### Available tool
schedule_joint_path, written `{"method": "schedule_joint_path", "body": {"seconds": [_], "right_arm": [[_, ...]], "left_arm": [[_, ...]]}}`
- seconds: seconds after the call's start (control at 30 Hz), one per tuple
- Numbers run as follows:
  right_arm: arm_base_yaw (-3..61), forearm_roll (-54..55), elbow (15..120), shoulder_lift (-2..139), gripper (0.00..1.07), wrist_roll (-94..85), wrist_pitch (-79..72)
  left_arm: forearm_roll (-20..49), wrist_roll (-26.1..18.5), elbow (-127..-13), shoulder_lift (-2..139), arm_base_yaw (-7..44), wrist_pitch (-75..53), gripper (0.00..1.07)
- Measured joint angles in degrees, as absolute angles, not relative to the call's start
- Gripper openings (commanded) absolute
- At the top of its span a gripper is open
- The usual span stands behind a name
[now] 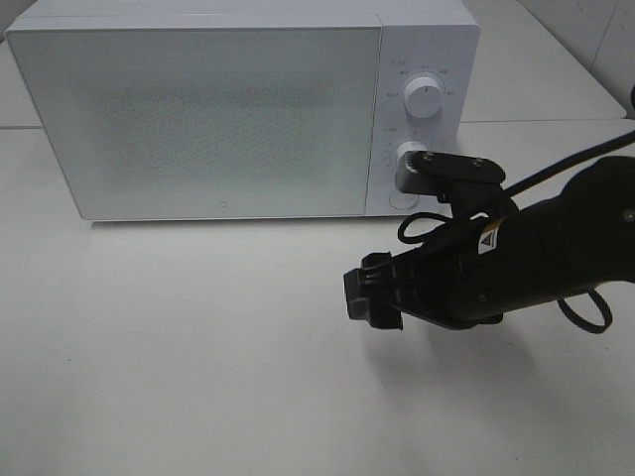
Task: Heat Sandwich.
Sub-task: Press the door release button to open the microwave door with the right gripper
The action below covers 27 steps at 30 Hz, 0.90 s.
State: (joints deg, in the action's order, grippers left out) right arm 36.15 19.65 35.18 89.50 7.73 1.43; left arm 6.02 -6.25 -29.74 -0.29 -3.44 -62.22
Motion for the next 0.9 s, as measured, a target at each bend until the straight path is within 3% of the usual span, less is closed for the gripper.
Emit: {"method": "schedule_joint_path", "body": {"seconds": [0.3, 0.9], "right_arm": [[36.2, 6.0, 40.5, 83.8, 0.76, 6.1, 25.0], [36.2, 3.1, 41.0, 62.3, 0.76, 4.7, 44.1]], "left_arm": [[6.0, -6.2, -29.7, -0.3, -3.4, -62.2, 0.98], [6.0, -6.2, -29.7, -0.3, -3.4, -62.2, 0.98]]}}
